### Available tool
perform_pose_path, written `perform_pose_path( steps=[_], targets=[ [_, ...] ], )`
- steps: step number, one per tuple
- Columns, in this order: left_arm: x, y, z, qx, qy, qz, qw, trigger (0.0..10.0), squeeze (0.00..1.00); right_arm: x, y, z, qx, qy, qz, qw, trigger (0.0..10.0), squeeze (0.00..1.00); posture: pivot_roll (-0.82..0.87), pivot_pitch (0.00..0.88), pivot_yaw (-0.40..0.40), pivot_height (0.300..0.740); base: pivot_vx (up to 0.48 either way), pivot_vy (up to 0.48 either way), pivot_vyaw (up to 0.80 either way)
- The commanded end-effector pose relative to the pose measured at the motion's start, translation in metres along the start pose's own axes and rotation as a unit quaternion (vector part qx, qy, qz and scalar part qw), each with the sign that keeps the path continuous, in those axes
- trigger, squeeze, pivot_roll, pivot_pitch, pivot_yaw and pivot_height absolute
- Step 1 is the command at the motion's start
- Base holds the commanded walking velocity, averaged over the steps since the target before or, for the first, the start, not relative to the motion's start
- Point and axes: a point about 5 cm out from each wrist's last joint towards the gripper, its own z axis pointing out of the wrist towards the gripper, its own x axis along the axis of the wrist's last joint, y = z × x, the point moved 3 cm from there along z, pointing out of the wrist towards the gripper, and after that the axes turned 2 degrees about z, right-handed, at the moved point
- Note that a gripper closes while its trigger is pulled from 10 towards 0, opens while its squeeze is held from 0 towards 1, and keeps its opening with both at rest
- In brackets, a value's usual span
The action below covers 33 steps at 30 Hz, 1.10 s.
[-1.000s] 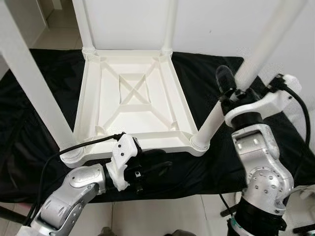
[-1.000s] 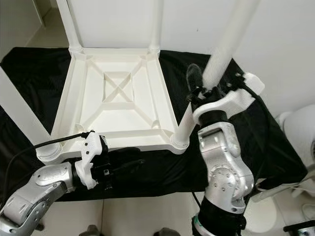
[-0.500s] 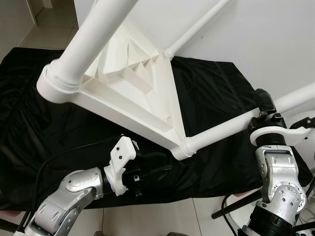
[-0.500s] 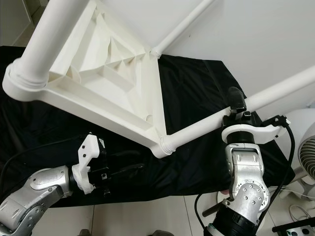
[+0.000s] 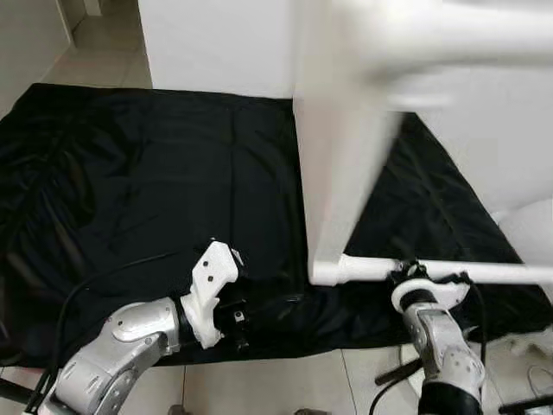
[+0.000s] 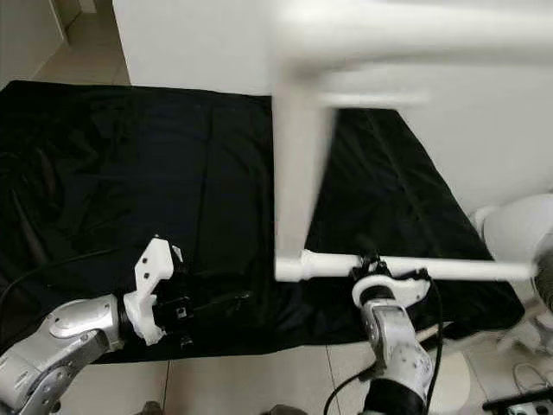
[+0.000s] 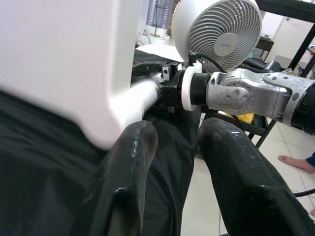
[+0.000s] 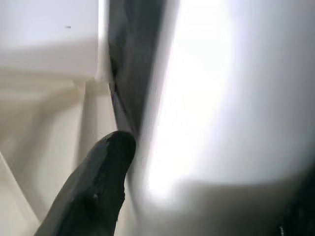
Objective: Building children table
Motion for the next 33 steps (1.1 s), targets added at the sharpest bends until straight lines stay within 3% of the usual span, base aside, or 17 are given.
perform_pose_path(
  steps=[1,3,5,15,16,23,27,28,31,33],
  targets=[
    [0.002,0.003,-0.001,0.001,-0.002,-0.003,1.000,10.0,0.00,-0.001,0.018,-0.004,-0.028,0.002,-0.019,0.999,10.0,0.00,0.05,0.099,-0.070,0.740,0.000,0.000,0.00],
    [0.002,0.003,0.000,0.002,-0.003,-0.007,1.000,10.0,0.00,0.013,-0.014,-0.007,0.051,0.038,-0.063,0.996,10.0,0.00,0.04,0.101,-0.067,0.740,0.000,0.000,0.00],
    [0.002,0.003,0.001,0.002,-0.003,-0.008,1.000,10.0,0.00,0.017,-0.021,-0.009,0.070,0.044,-0.078,0.994,10.0,0.00,0.04,0.101,-0.066,0.740,0.000,0.000,0.00],
    [0.006,0.000,0.003,-0.003,-0.002,-0.007,1.000,10.0,0.00,0.024,-0.015,-0.016,0.084,0.057,-0.076,0.992,10.0,0.00,0.04,0.098,-0.051,0.740,0.000,0.000,0.00],
    [0.006,-0.001,0.003,-0.003,-0.003,-0.007,1.000,10.0,0.00,0.021,-0.016,-0.019,0.089,0.057,-0.082,0.991,10.0,1.00,0.04,0.098,-0.048,0.740,0.000,0.000,0.00],
    [0.002,-0.005,0.002,-0.002,-0.008,-0.008,1.000,10.0,0.00,0.006,-0.021,-0.035,0.117,0.063,-0.129,0.983,10.0,1.00,0.04,0.094,-0.044,0.740,0.000,0.000,0.00],
    [-0.001,-0.008,0.001,0.000,-0.011,-0.009,1.000,10.0,0.00,0.002,-0.007,-0.045,0.092,0.069,-0.131,0.985,10.0,1.00,0.03,0.089,-0.039,0.740,0.000,0.000,0.00],
    [-0.002,-0.009,0.000,0.000,-0.011,-0.009,1.000,10.0,0.00,0.002,0.000,-0.049,0.080,0.072,-0.121,0.987,10.0,0.00,0.03,0.089,-0.039,0.740,0.000,0.000,0.00],
    [-0.003,-0.010,0.000,-0.001,-0.012,-0.008,1.000,10.0,0.00,-0.001,0.011,-0.062,0.073,0.076,-0.119,0.987,10.0,0.00,0.03,0.090,-0.024,0.740,0.000,0.000,0.00],
    [-0.003,-0.010,0.000,-0.001,-0.012,-0.008,1.000,10.0,0.00,-0.001,0.011,-0.062,0.073,0.076,-0.119,0.987,10.0,0.00,0.03,0.090,-0.024,0.740,0.000,0.000,0.00]
  ],
)
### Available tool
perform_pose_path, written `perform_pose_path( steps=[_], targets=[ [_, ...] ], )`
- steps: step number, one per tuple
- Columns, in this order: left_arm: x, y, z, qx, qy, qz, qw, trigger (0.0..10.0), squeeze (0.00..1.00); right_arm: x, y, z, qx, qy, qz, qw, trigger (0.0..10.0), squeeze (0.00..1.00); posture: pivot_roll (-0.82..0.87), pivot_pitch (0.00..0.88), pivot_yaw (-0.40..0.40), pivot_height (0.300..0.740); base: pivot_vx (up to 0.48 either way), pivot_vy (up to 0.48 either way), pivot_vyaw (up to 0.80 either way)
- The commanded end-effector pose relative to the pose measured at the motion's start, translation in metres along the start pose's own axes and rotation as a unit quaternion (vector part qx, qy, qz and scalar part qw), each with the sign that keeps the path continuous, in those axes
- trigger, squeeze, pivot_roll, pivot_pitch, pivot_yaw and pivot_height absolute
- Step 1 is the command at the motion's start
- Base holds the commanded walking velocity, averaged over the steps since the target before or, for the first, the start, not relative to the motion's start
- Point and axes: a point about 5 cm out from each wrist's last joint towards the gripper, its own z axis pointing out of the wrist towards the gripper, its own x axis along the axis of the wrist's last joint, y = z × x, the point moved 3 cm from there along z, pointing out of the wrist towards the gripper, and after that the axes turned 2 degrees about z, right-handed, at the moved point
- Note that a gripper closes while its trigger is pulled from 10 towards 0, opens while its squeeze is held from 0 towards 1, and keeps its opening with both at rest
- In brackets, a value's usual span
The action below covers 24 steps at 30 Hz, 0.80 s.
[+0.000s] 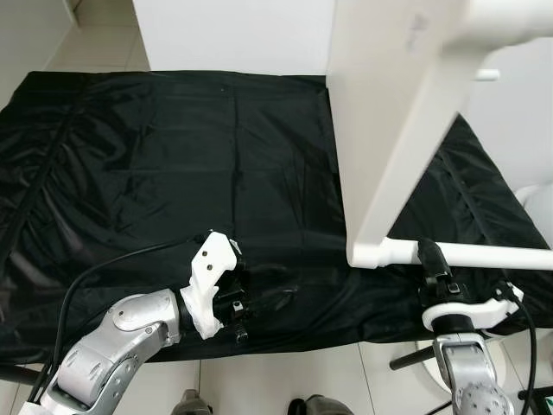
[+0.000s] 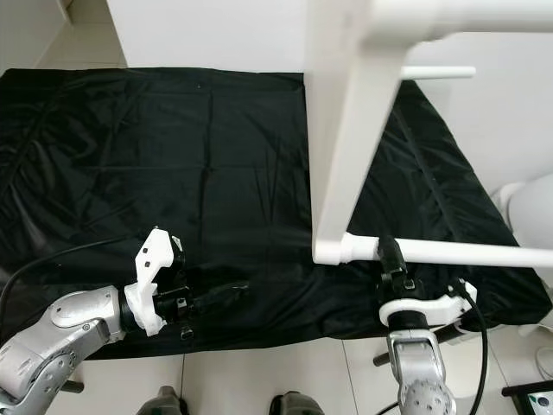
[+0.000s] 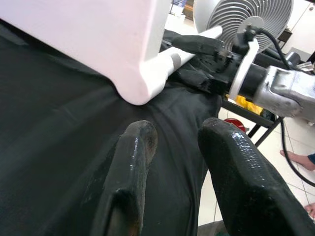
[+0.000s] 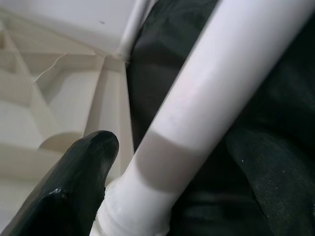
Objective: Building children table
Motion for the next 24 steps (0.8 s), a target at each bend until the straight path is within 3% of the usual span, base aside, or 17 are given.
perform_pose_path(
  steps=[1,4,6,8,13,15,18,21,24],
  targets=[
    [-0.001,0.001,-0.001,-0.012,-0.004,0.005,1.000,10.0,0.00,-0.033,0.010,-0.016,-0.042,0.002,0.072,0.997,10.0,0.00,0.03,0.090,-0.024,0.740,0.000,0.000,0.00],
    [0.000,0.001,-0.001,-0.016,-0.005,0.006,1.000,10.0,0.00,-0.030,0.006,-0.025,-0.032,0.013,0.070,0.997,10.0,0.00,0.02,0.093,-0.016,0.740,0.000,0.000,0.00],
    [0.003,0.000,0.000,-0.020,-0.007,0.008,1.000,10.0,0.00,-0.029,-0.011,-0.043,0.012,0.007,0.061,0.998,10.0,0.00,0.02,0.096,-0.007,0.740,0.000,0.000,0.00],
    [0.004,0.000,0.000,-0.022,-0.007,0.009,1.000,10.0,0.00,-0.029,-0.017,-0.051,0.025,0.003,0.053,0.998,10.0,0.00,0.01,0.097,0.001,0.740,0.000,0.000,0.00],
    [0.005,-0.001,0.000,-0.024,-0.008,0.011,1.000,10.0,0.00,-0.029,-0.023,-0.059,0.039,-0.003,0.048,0.998,10.0,0.00,0.00,0.098,0.007,0.740,0.000,0.000,0.00],
    [0.006,-0.002,0.001,-0.030,-0.010,0.014,0.999,10.0,0.00,-0.029,-0.037,-0.067,0.070,-0.013,0.017,0.997,10.0,0.00,0.00,0.099,0.020,0.740,0.000,0.000,0.00],
    [0.007,-0.003,0.001,-0.031,-0.010,0.015,0.999,10.0,0.00,-0.027,-0.047,-0.068,0.093,-0.015,0.006,0.996,10.0,0.00,0.00,0.101,0.021,0.740,0.000,0.000,0.00],
    [0.010,-0.006,0.002,-0.028,-0.003,0.010,1.000,10.0,0.00,-0.018,-0.066,-0.059,0.127,-0.002,-0.042,0.991,10.0,0.00,0.00,0.097,0.020,0.740,0.000,0.000,0.00],
    [0.012,-0.007,0.003,-0.026,0.001,0.009,1.000,10.0,0.00,-0.013,-0.072,-0.054,0.132,0.009,-0.066,0.989,10.0,0.00,0.01,0.095,0.020,0.740,0.000,0.000,0.00]
  ],
)
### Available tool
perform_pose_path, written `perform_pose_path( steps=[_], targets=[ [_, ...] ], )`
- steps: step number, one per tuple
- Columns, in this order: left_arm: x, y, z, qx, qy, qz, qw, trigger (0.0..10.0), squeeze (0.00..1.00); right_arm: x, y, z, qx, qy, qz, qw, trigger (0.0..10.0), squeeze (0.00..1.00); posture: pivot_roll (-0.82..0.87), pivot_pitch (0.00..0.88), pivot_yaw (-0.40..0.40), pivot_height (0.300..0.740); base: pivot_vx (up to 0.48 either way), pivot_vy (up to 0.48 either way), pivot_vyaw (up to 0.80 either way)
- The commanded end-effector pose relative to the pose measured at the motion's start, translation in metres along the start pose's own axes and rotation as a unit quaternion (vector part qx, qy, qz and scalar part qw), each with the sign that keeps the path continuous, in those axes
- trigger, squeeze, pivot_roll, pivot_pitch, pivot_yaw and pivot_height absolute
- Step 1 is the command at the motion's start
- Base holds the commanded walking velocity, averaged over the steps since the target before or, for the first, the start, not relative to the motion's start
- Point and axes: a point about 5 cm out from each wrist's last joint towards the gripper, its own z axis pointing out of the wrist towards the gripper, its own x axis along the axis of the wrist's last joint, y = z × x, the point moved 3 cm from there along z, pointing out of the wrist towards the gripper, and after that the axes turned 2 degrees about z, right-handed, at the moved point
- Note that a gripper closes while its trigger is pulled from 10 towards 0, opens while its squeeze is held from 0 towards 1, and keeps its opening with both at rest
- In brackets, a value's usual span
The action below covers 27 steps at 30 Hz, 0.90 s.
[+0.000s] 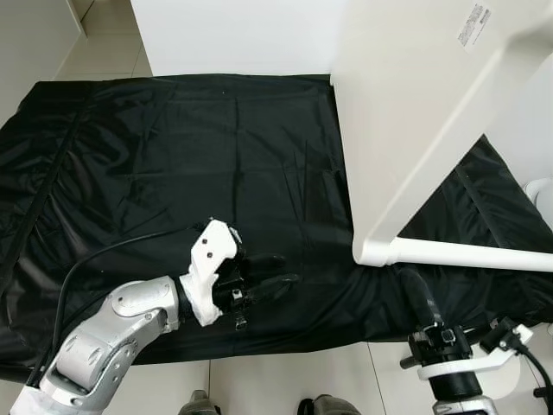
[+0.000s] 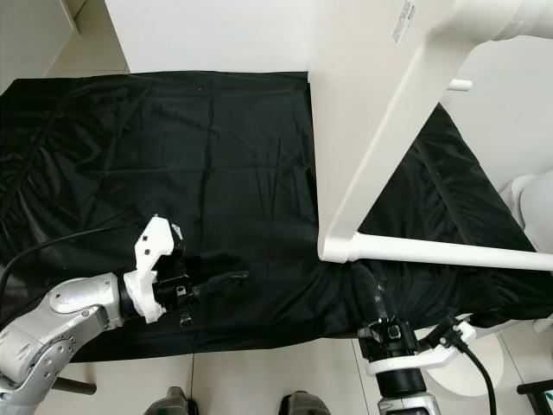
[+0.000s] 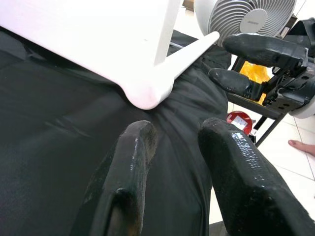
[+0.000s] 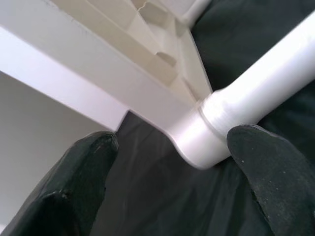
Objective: Building children table
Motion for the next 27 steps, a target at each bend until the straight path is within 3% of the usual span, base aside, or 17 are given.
perform_pose_path(
  steps=[1,3,4,5,8,19,24,27],
  targets=[
    [0.004,0.000,0.002,-0.015,0.012,-0.011,1.000,10.0,0.00,0.017,-0.012,0.021,0.008,0.067,-0.010,0.998,10.0,0.00,0.01,0.091,0.016,0.740,0.000,0.000,0.00],
    [0.004,0.000,0.002,-0.015,0.012,-0.011,1.000,10.0,0.00,0.017,-0.012,0.021,0.008,0.067,-0.010,0.998,10.0,0.00,0.01,0.091,0.016,0.740,0.000,0.000,0.00],
    [0.008,-0.001,0.007,-0.009,0.026,-0.015,1.000,10.0,0.00,0.031,-0.016,0.027,0.014,0.089,-0.029,0.996,10.0,0.00,0.01,0.086,0.007,0.740,0.000,0.000,0.00],
    [0.008,-0.001,0.007,-0.009,0.026,-0.015,1.000,10.0,0.00,0.031,-0.016,0.027,0.014,0.089,-0.029,0.996,10.0,0.00,0.01,0.086,0.007,0.740,0.000,0.000,0.00],
    [0.019,-0.002,0.020,-0.002,0.059,-0.020,0.998,10.0,0.00,0.050,-0.018,0.036,0.014,0.105,-0.093,0.990,10.0,0.00,0.01,0.081,-0.004,0.740,0.000,0.000,0.00],
    [0.029,-0.013,0.033,0.029,0.086,-0.021,0.996,10.0,0.00,0.061,-0.012,0.045,-0.040,0.120,-0.219,0.967,10.0,0.00,0.01,0.075,-0.010,0.740,0.000,0.000,0.00],
    [0.032,-0.020,0.035,0.042,0.091,-0.021,0.995,10.0,0.00,0.056,-0.012,0.045,-0.033,0.096,-0.249,0.963,10.0,0.00,0.01,0.071,-0.011,0.740,0.000,0.000,0.00],
    [0.034,-0.023,0.035,0.050,0.096,-0.021,0.994,10.0,0.00,0.058,-0.003,0.040,-0.048,0.084,-0.285,0.954,10.0,0.00,0.00,0.066,-0.010,0.740,0.000,0.000,0.00]
  ],
)
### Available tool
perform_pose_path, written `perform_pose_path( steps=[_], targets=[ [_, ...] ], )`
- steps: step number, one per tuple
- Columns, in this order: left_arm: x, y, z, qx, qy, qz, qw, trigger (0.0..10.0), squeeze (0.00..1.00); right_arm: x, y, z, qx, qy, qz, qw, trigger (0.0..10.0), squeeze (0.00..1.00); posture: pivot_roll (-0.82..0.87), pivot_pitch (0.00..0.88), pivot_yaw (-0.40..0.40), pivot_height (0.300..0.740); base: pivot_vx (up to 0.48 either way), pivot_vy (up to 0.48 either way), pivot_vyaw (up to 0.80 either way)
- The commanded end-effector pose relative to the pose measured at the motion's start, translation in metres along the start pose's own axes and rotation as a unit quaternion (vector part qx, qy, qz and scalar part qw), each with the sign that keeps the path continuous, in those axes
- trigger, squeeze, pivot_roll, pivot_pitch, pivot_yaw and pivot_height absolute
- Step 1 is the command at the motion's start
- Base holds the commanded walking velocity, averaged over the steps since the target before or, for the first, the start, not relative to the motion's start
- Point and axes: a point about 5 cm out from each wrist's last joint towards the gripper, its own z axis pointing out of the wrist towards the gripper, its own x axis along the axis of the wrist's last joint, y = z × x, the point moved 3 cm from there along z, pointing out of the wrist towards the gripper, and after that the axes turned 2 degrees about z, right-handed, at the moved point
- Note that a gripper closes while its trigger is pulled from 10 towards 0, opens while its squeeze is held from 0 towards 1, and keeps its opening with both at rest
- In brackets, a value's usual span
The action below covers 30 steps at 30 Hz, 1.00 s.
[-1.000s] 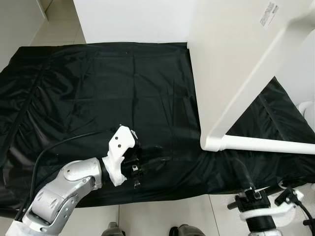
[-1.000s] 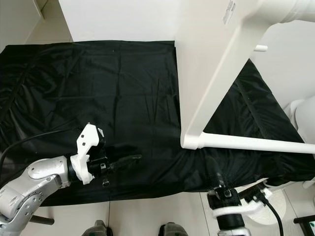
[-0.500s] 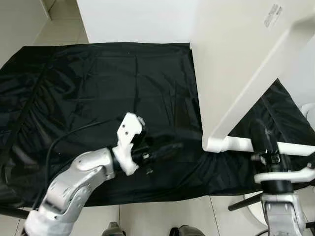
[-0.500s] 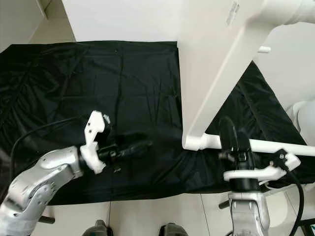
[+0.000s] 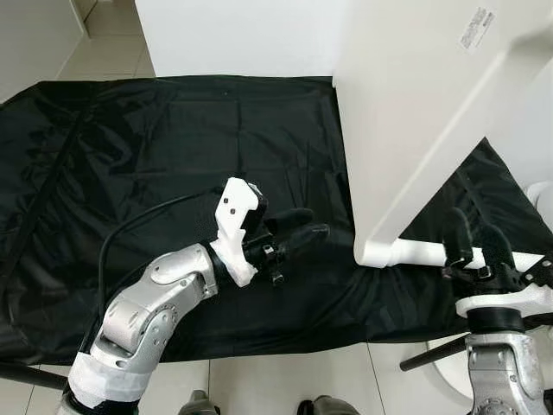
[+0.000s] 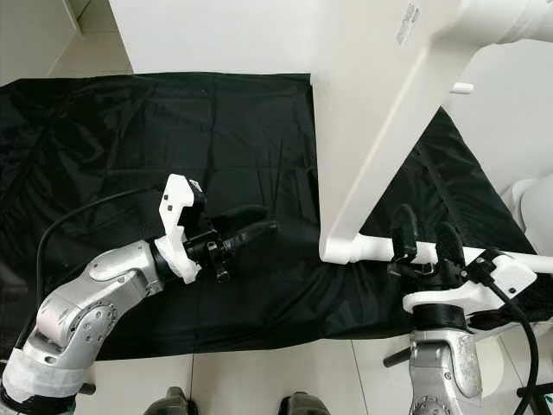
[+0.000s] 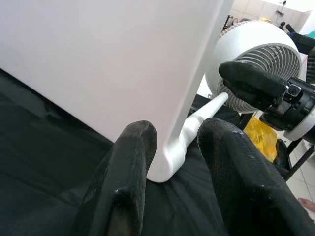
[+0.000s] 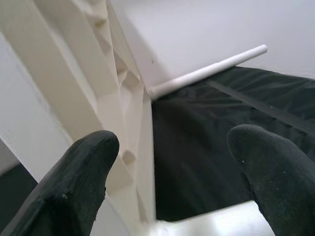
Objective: Building children table
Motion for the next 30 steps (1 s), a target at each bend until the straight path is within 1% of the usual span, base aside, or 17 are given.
perform_pose_path(
  steps=[1,2,3,4,5,9,10,11,14,18,20,23,25,26,28,29,30],
  targets=[
    [0.002,-0.005,0.001,0.013,0.003,0.006,1.000,10.0,0.00,-0.003,0.012,-0.005,-0.018,-0.009,-0.029,0.999,10.0,0.00,0.00,0.066,-0.010,0.740,0.000,0.000,0.00],
    [0.004,-0.014,0.004,0.037,0.006,0.012,0.999,10.0,0.00,0.003,0.033,-0.009,-0.079,0.004,-0.058,0.995,10.0,0.00,0.00,0.062,-0.013,0.740,0.000,0.000,0.00],
    [0.004,-0.014,0.004,0.037,0.006,0.012,0.999,10.0,0.00,0.003,0.033,-0.009,-0.079,0.004,-0.058,0.995,10.0,0.00,0.00,0.062,-0.013,0.740,0.000,0.000,0.00],
    [0.005,-0.018,0.006,0.049,0.010,0.013,0.999,10.0,0.00,0.005,0.042,-0.010,-0.110,0.013,-0.064,0.992,10.0,0.00,-0.01,0.059,-0.014,0.740,0.000,0.000,0.00],
    [0.006,-0.021,0.007,0.059,0.013,0.012,0.998,10.0,0.00,0.007,0.045,-0.010,-0.126,0.019,-0.069,0.989,10.0,0.00,-0.01,0.059,-0.013,0.740,0.000,0.000,0.00],
    [0.006,-0.024,0.010,0.070,0.013,0.011,0.997,10.0,0.00,0.007,0.047,-0.009,-0.140,0.026,-0.076,0.987,10.0,0.00,-0.01,0.055,-0.012,0.740,0.000,0.000,0.00],
    [0.002,-0.035,0.017,0.107,-0.005,0.020,0.994,10.0,0.00,0.004,0.045,-0.003,-0.146,0.028,-0.086,0.985,10.0,0.00,-0.01,0.047,-0.013,0.740,0.000,0.000,0.00],
    [0.000,-0.039,0.019,0.121,-0.012,0.022,0.992,10.0,0.00,0.003,0.044,0.000,-0.146,0.029,-0.085,0.985,10.0,0.00,-0.01,0.047,-0.013,0.740,0.000,0.000,0.00],
    [0.002,-0.040,0.024,0.121,-0.003,0.023,0.992,10.0,0.00,0.001,0.042,0.003,-0.146,0.029,-0.098,0.984,10.0,0.00,-0.01,0.044,-0.014,0.740,0.000,0.000,0.00],
    [0.003,-0.038,0.029,0.111,0.000,0.025,0.994,10.0,0.00,-0.002,0.040,0.007,-0.141,0.027,-0.106,0.984,10.0,0.00,-0.01,0.036,-0.019,0.740,0.000,0.000,0.00],
    [-0.002,-0.032,0.036,0.094,-0.003,0.028,0.995,10.0,0.00,-0.010,0.028,0.010,-0.108,0.015,-0.127,0.986,10.0,0.00,0.00,0.034,-0.021,0.740,0.000,0.000,0.00],
    [-0.004,-0.025,0.037,0.074,0.001,0.027,0.997,10.0,0.00,-0.023,0.011,0.010,-0.057,-0.009,-0.138,0.989,10.0,0.00,-0.01,0.030,-0.019,0.740,0.000,0.000,0.00],
    [-0.004,-0.024,0.037,0.070,0.002,0.026,0.997,10.0,0.00,-0.026,0.007,0.009,-0.046,-0.015,-0.141,0.989,10.0,0.00,-0.01,0.030,-0.019,0.740,0.000,0.000,0.00],
    [-0.003,-0.024,0.034,0.064,0.004,0.023,0.998,10.0,0.00,-0.031,0.003,0.007,-0.029,-0.025,-0.137,0.990,10.0,1.00,-0.01,0.027,-0.014,0.740,0.000,0.000,0.00],
    [-0.003,-0.024,0.032,0.060,0.006,0.021,0.998,10.0,0.00,-0.034,0.000,0.005,-0.019,-0.031,-0.132,0.991,10.0,1.00,-0.01,0.027,-0.011,0.740,0.000,0.000,0.00],
    [-0.003,-0.025,0.029,0.059,0.006,0.018,0.998,10.0,0.28,-0.036,-0.002,0.003,-0.011,-0.036,-0.137,0.990,10.0,1.00,-0.01,0.027,-0.012,0.740,0.000,0.000,0.00],
    [-0.003,-0.026,0.024,0.056,0.007,0.012,0.998,10.0,1.00,-0.038,-0.003,0.001,-0.006,-0.042,-0.141,0.989,10.0,1.00,-0.01,0.027,-0.012,0.740,0.000,0.000,0.00]
  ],
)
